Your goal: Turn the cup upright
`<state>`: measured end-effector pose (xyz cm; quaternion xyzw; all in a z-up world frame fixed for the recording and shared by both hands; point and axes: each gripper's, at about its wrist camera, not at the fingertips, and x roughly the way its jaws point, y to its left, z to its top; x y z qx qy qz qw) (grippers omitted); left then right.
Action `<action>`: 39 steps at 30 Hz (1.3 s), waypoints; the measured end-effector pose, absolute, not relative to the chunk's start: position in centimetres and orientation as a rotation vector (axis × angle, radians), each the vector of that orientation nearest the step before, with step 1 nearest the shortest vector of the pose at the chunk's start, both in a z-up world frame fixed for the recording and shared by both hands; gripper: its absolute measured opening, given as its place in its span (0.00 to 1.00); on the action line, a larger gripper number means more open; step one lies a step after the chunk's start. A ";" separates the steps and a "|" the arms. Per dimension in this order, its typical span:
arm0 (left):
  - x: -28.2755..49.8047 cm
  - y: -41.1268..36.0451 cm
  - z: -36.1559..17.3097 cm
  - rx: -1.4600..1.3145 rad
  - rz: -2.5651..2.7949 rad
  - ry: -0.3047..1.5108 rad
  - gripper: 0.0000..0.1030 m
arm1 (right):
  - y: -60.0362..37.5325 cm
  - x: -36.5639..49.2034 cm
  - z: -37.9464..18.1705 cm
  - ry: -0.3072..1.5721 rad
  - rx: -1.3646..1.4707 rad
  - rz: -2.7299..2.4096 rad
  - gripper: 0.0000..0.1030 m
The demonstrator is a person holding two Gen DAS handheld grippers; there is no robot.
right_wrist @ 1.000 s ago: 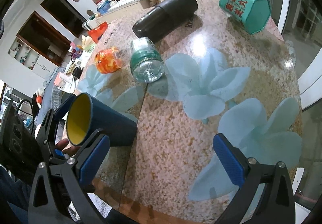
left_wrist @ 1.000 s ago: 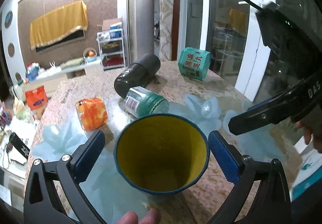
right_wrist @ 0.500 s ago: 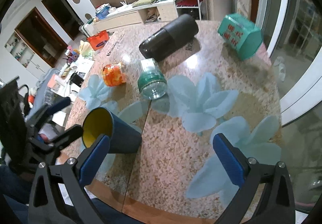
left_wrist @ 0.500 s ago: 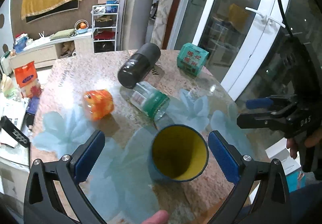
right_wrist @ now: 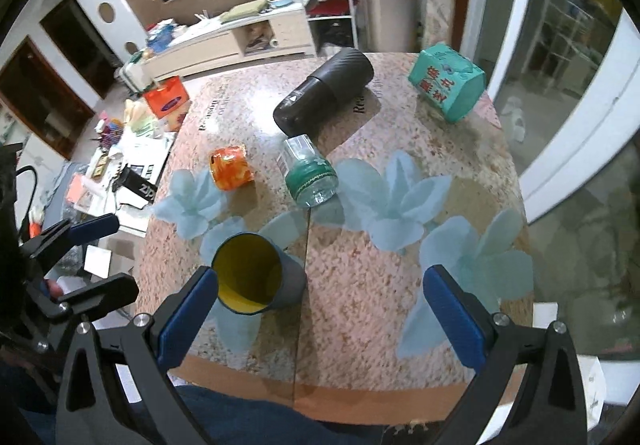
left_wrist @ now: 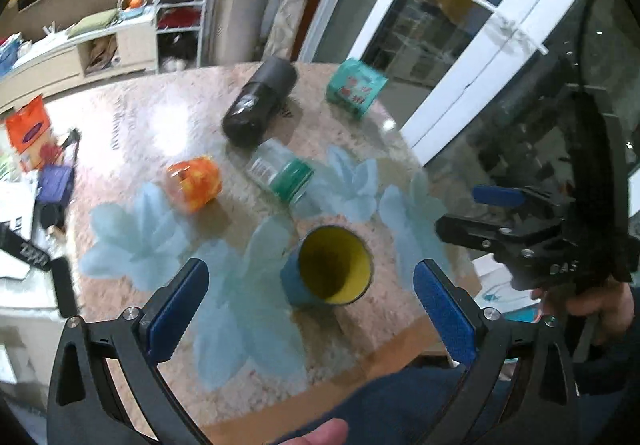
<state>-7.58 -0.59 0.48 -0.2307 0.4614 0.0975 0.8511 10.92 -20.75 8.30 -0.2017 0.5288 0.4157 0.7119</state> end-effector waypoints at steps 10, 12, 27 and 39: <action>-10.0 -0.1 0.5 -0.449 0.213 1.044 1.00 | -19.6 7.4 9.2 1.139 -0.494 0.876 1.00; -10.4 0.0 0.6 -0.452 0.216 1.049 1.00 | -19.6 6.9 9.2 1.138 -0.504 0.862 1.00; -10.2 0.1 0.7 -0.448 0.206 1.061 1.00 | -19.7 5.4 9.2 1.130 -0.527 0.832 1.00; -10.3 0.0 0.5 -0.459 0.190 1.068 1.00 | -19.7 5.1 9.2 1.128 -0.522 0.837 1.00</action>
